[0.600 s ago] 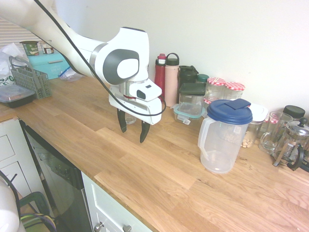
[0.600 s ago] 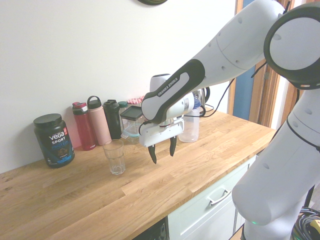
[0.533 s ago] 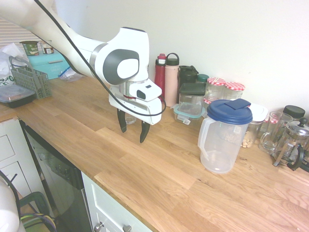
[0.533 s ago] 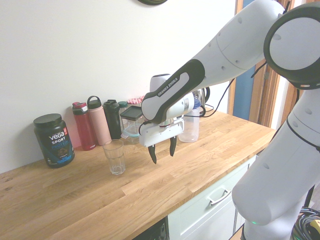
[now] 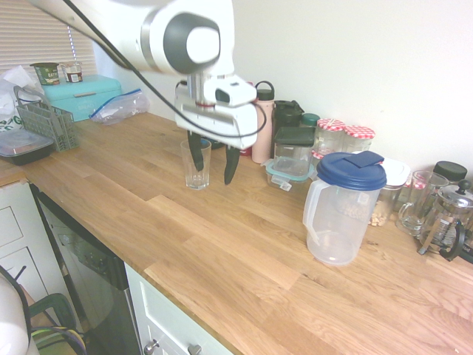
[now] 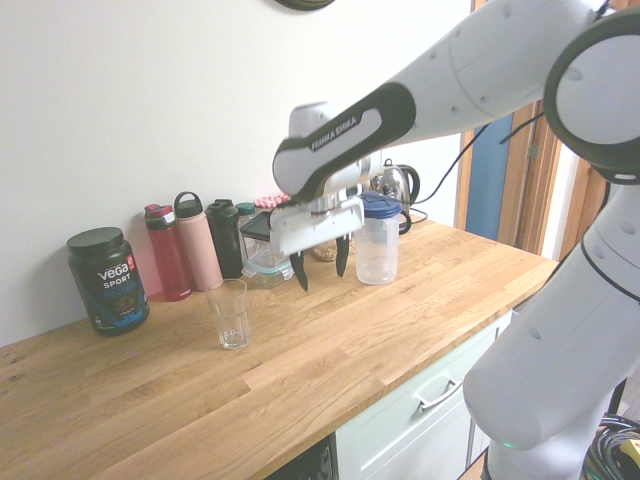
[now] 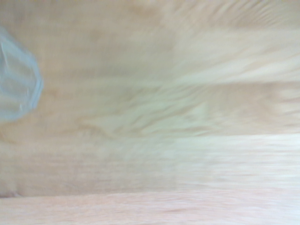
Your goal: Pour me some water
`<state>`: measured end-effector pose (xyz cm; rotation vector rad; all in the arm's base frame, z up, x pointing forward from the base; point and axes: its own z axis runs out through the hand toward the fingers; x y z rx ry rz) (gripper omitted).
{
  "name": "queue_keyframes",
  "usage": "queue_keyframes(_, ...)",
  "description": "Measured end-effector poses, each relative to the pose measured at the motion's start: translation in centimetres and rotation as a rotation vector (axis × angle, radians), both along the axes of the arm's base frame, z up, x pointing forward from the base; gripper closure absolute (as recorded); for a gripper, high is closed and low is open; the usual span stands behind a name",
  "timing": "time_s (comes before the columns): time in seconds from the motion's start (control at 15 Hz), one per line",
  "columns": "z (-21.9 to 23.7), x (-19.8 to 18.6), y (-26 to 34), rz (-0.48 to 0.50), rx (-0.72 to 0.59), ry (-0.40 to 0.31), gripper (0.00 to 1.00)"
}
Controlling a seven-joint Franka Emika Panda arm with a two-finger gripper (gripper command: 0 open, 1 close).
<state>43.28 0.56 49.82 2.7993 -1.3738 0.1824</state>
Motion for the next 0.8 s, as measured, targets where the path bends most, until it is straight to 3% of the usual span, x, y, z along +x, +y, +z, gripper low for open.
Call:
queue_keyframes(0.4,8.6,-3.1,-6.7,-0.172,-0.038,-0.140,0.00)
queue_keyframes(0.8,8.4,-5.1,-15.0,-0.257,-0.026,-0.214,0.00)
